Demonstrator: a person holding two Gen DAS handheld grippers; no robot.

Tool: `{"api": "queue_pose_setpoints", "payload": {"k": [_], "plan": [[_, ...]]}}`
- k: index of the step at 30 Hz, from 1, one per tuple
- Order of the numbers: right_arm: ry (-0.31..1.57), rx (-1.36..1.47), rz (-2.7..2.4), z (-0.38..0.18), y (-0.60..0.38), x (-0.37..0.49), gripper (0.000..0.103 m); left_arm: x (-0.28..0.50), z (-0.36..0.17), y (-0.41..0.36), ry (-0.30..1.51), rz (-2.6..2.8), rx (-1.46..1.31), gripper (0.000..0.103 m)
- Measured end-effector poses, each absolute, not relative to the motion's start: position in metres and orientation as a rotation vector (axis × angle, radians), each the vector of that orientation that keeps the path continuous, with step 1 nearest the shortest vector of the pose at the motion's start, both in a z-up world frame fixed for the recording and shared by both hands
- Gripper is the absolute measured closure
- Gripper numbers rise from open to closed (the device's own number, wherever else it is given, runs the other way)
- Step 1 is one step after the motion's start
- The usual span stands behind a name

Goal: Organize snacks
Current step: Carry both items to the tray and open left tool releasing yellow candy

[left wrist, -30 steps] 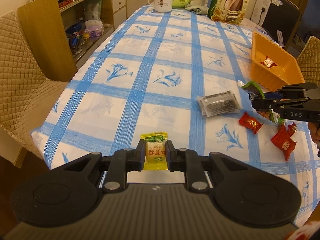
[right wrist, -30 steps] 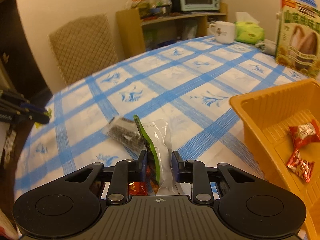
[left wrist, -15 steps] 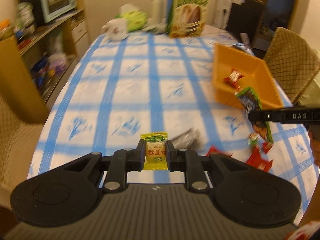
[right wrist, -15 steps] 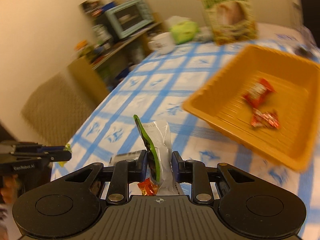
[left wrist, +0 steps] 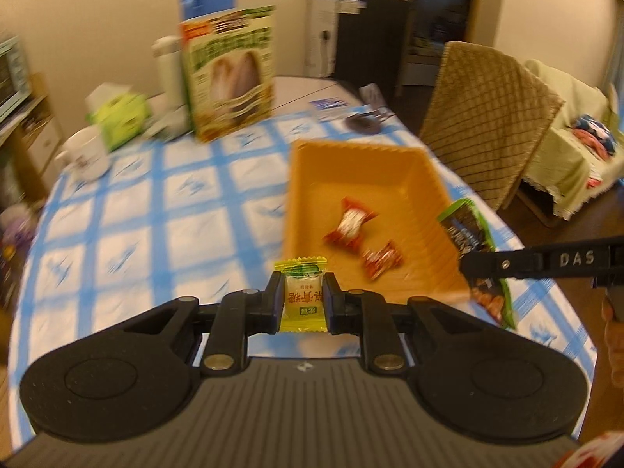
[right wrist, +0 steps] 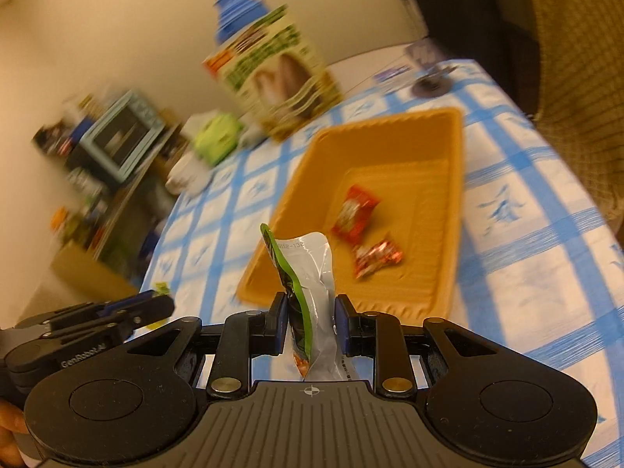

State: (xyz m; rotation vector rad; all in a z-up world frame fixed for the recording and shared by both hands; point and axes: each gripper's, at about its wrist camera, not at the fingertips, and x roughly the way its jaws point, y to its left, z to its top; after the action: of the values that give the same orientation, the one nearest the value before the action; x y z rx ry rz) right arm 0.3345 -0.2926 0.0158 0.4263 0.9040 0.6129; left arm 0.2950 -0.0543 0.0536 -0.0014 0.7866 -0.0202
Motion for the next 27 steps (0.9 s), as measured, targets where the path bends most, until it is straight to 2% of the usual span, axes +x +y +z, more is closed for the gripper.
{"api": "queue_pose_setpoints", "payload": {"k": [10, 27], "plan": [[0.899, 0.485, 0.480, 0.005, -0.305, 0.393, 0.077, 0.389, 0.041, -0.085, 0.812, -0.096, 0.043, 0.085], [0.960, 0.529, 0.399, -0.031, -0.292, 0.477, 0.077, 0.490, 0.007, -0.092, 0.896, -0.092, 0.109, 0.084]]}}
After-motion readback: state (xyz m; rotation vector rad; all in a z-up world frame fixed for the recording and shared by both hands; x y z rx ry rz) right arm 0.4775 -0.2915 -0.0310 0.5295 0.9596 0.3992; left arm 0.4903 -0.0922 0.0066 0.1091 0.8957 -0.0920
